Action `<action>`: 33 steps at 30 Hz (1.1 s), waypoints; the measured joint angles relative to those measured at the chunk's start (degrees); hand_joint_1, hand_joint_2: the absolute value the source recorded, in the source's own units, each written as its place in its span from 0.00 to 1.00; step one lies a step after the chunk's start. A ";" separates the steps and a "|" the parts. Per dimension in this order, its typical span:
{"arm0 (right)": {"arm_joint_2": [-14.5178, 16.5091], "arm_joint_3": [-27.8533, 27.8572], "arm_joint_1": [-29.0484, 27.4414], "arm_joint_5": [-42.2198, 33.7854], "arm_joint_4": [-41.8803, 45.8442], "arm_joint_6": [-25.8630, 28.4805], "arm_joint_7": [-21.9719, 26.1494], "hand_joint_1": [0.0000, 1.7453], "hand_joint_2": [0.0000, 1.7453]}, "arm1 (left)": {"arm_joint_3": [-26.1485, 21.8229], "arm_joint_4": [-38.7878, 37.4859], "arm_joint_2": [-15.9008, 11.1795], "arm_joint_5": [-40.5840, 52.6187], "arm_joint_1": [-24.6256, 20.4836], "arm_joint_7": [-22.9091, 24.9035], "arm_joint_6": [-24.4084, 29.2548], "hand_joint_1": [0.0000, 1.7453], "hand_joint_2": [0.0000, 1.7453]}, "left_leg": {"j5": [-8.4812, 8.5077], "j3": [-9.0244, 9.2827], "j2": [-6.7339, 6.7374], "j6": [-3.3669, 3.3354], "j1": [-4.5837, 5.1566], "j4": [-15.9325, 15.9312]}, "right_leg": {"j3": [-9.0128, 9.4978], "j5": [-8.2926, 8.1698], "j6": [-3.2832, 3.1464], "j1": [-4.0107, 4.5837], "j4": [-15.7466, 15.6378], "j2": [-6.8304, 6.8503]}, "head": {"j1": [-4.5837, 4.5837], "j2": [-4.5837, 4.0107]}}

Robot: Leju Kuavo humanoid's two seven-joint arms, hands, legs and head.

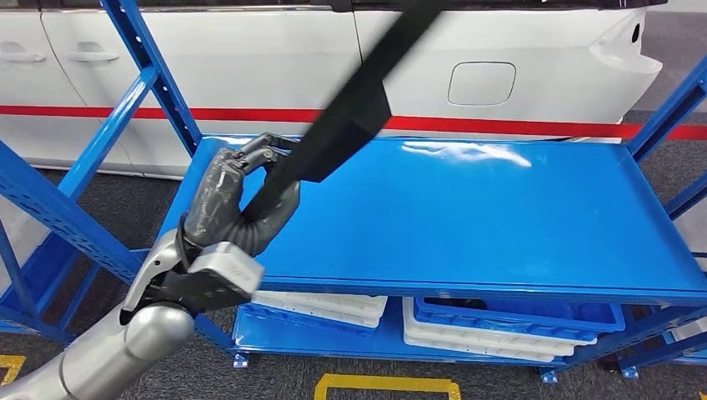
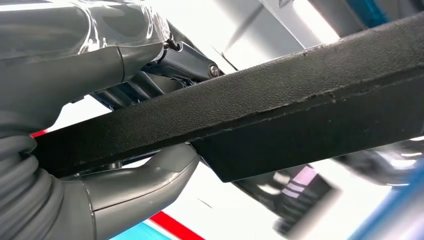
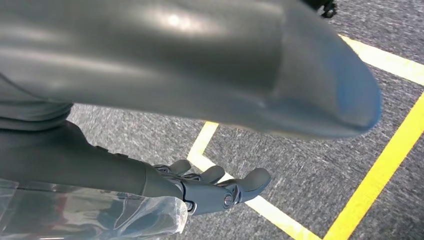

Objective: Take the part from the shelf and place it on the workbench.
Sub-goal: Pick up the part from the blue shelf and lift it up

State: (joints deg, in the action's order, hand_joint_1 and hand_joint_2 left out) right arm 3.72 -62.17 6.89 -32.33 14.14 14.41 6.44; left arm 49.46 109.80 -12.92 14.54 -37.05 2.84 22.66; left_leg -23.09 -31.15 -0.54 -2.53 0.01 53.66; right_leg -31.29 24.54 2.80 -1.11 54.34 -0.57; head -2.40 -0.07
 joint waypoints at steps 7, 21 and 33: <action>0.09 0.11 -0.07 -0.22 0.00 0.05 0.10 0.00 0.00 | -0.96 1.32 -0.06 -6.26 1.65 -3.55 0.12 1.00 1.00 | 0.02 -0.02 0.00 0.42 0.05 -0.08 | -0.01 0.09 -0.52 0.25 -0.21 -0.08 | -0.07 0.00; 0.37 0.75 -0.20 -1.32 0.00 1.06 0.08 0.00 0.00 | -3.30 2.33 0.66 -20.08 17.73 -16.47 0.99 1.00 1.00 | -0.12 -0.31 0.17 0.28 -0.20 0.17 | 0.25 0.14 -0.41 0.24 -0.57 -0.12 | -0.33 0.00; 0.42 1.22 -0.54 -1.35 0.00 1.06 -0.16 0.00 0.00 | -3.50 1.03 1.52 -19.88 19.97 -16.96 2.03 1.00 1.00 | 0.13 0.06 0.25 -0.31 0.01 -0.02 | 0.79 1.00 -0.10 0.14 0.20 -0.01 | 0.11 0.00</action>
State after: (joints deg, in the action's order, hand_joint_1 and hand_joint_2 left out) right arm 4.14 -60.95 6.35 -33.68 14.14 15.47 6.28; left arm 45.97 110.84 -11.40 -5.35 -17.08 -14.12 24.68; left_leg -22.96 -31.10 -0.29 -2.85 0.02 53.64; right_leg -30.50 25.55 2.71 -0.96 54.54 -0.58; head -2.29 -0.07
